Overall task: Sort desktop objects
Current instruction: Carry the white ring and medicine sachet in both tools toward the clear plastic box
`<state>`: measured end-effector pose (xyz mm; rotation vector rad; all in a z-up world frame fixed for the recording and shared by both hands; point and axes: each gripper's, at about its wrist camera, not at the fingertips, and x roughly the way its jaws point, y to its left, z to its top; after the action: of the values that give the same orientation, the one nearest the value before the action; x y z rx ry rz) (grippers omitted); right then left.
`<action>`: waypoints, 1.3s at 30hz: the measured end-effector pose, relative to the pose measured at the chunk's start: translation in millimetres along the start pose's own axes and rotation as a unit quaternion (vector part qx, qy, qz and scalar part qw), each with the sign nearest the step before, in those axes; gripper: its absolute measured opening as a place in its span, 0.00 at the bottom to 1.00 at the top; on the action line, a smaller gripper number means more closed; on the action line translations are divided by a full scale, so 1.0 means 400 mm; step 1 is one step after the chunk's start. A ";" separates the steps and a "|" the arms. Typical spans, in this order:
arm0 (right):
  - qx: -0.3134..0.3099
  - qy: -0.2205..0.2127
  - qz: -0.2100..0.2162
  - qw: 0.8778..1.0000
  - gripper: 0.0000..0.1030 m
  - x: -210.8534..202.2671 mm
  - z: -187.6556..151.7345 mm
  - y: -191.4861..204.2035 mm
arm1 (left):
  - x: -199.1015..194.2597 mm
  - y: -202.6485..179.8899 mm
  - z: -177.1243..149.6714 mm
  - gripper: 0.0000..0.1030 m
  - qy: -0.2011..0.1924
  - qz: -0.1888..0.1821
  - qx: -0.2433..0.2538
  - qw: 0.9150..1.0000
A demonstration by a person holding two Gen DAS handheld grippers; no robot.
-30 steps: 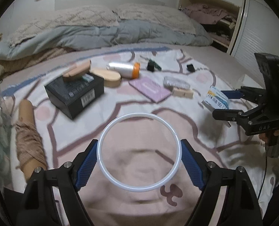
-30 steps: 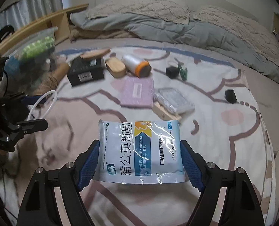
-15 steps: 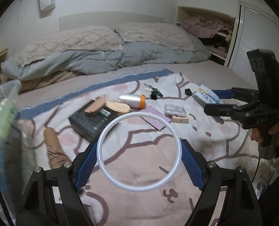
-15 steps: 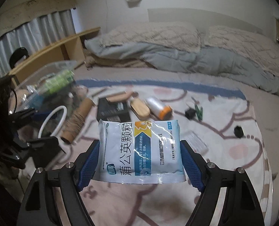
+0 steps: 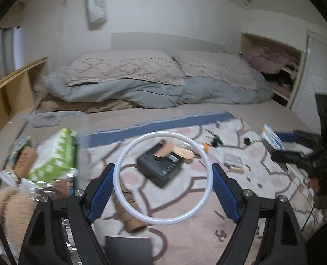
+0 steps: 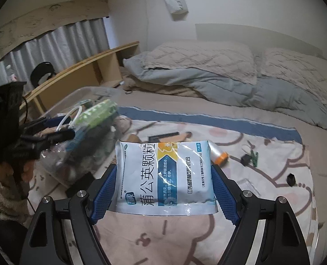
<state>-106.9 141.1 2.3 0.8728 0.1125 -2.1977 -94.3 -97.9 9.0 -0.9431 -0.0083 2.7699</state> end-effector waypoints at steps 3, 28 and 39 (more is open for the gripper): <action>-0.009 -0.001 0.008 1.000 0.80 0.000 0.010 0.032 | -0.036 0.060 0.024 0.82 -0.007 0.033 -0.008 0.999; -0.065 -0.027 0.083 0.994 0.80 -0.056 0.064 0.180 | 0.088 0.462 0.181 0.82 0.094 0.153 -0.092 0.979; -0.095 -0.023 0.105 0.990 0.80 0.010 0.101 0.259 | 0.223 0.558 0.155 0.82 0.176 0.133 -0.154 0.963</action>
<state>-60.9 51.3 49.6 0.6949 0.1962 -1.9724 -245.3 -293.9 -11.8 -1.6158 -0.2826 2.8430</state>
